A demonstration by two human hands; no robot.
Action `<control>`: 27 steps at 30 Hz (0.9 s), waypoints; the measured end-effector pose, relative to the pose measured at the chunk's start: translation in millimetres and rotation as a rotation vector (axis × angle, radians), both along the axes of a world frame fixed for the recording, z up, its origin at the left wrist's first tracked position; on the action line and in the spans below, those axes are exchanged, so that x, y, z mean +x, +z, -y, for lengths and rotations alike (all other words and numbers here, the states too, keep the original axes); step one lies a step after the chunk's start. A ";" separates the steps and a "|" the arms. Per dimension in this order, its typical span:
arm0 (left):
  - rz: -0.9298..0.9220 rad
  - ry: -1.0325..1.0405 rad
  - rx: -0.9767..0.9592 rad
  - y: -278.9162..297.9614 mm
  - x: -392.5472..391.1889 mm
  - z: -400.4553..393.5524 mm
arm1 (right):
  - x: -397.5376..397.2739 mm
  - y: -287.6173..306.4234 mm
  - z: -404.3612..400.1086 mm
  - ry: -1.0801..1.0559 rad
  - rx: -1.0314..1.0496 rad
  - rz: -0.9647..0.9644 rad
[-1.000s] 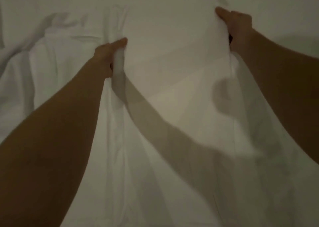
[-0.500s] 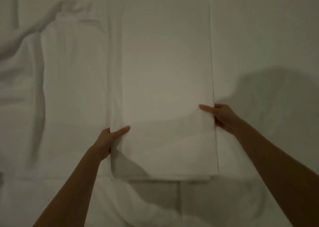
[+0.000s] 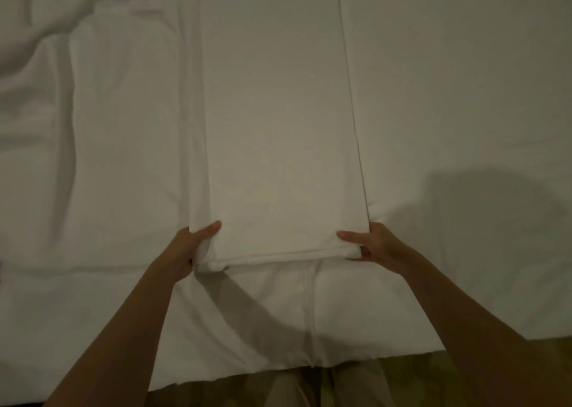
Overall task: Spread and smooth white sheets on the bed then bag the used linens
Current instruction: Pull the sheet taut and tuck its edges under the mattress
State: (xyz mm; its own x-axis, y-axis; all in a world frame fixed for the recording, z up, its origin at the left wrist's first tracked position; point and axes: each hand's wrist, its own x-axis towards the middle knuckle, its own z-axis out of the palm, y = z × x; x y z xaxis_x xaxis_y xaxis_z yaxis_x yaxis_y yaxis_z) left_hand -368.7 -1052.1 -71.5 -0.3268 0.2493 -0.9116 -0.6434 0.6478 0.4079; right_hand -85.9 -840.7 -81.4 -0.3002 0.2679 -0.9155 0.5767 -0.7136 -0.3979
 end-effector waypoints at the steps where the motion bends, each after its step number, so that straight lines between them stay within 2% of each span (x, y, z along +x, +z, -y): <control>1: 0.013 -0.006 0.012 1.5 0.0 0.1 | 3.1 -0.4 4.9 -0.052 -0.038 -0.013; 6: -0.040 -0.006 0.083 2.0 -7.7 5.5 | 4.4 0.4 9.0 -0.064 -0.009 -0.054; 12: -0.069 -0.110 -0.021 -1.2 -7.7 4.9 | 1.2 0.7 -0.6 0.075 0.078 0.069; 16: -0.184 -0.098 0.023 6.3 -42.8 -29.2 | -27.4 5.3 -32.8 -0.050 0.252 0.018; 19: -0.317 -0.056 0.043 6.5 -61.9 -63.7 | -50.5 3.9 -49.8 -0.133 0.290 -0.021; 23: -0.468 -0.033 -0.015 -1.7 -65.1 -70.4 | -69.1 -4.7 -56.0 -0.164 0.391 -0.001; 27: -0.486 -0.010 -0.107 -12.4 -62.5 -61.0 | -74.7 -6.6 -53.7 -0.140 0.432 0.045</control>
